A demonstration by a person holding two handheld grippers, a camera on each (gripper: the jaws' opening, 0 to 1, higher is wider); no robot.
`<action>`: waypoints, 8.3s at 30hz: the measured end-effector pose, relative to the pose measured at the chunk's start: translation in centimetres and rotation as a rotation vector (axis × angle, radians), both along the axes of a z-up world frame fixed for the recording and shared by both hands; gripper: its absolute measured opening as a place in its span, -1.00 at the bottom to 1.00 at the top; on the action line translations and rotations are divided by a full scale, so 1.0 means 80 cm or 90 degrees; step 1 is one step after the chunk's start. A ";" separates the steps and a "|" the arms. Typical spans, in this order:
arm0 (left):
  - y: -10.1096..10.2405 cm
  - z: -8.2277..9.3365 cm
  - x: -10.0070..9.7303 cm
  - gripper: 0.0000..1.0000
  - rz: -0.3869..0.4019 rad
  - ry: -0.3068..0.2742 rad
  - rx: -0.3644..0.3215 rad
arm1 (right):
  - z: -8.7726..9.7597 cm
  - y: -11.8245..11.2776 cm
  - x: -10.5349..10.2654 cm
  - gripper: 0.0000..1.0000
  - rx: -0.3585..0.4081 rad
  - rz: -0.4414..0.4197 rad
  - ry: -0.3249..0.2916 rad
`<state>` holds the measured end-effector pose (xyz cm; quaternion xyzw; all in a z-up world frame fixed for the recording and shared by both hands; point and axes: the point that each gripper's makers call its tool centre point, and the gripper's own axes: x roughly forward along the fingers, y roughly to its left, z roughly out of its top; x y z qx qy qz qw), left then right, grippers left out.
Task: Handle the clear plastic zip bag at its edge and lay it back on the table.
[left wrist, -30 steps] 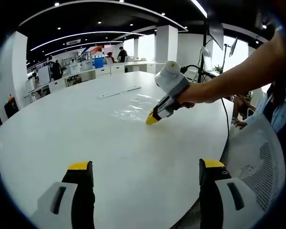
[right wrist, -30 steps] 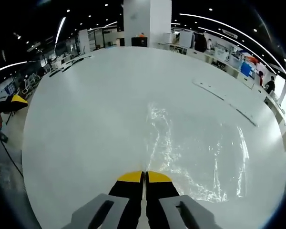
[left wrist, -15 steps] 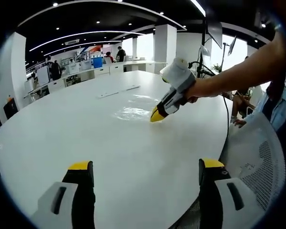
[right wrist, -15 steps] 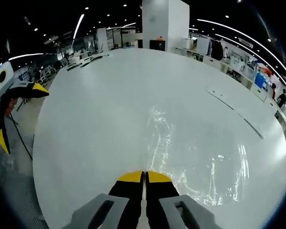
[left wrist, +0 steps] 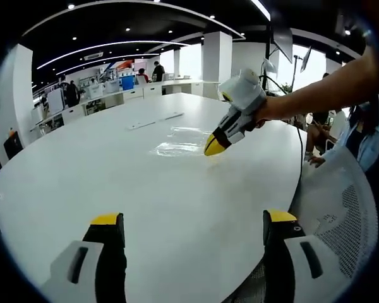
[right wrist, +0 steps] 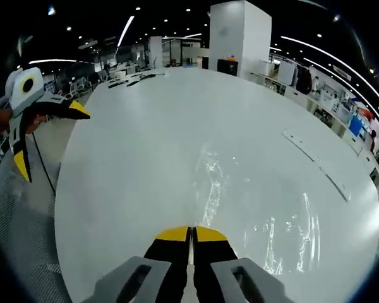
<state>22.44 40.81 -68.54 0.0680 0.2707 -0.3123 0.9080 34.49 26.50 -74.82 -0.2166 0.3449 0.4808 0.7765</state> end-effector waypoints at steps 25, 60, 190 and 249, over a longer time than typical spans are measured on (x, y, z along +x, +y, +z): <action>-0.004 -0.001 0.005 0.75 -0.030 -0.002 0.017 | 0.025 -0.015 -0.031 -1.00 -0.024 0.087 -0.032; -0.008 -0.002 0.015 0.64 -0.066 -0.002 0.040 | 0.077 -0.001 -0.089 -1.00 -0.004 0.192 -0.061; -0.097 0.016 -0.002 -1.00 -0.417 -0.067 0.167 | 0.110 0.074 -0.164 -0.89 0.077 0.333 -0.048; -0.112 0.002 -0.005 -0.99 -0.437 -0.033 0.173 | 0.091 0.076 -0.169 -1.00 0.016 0.316 0.001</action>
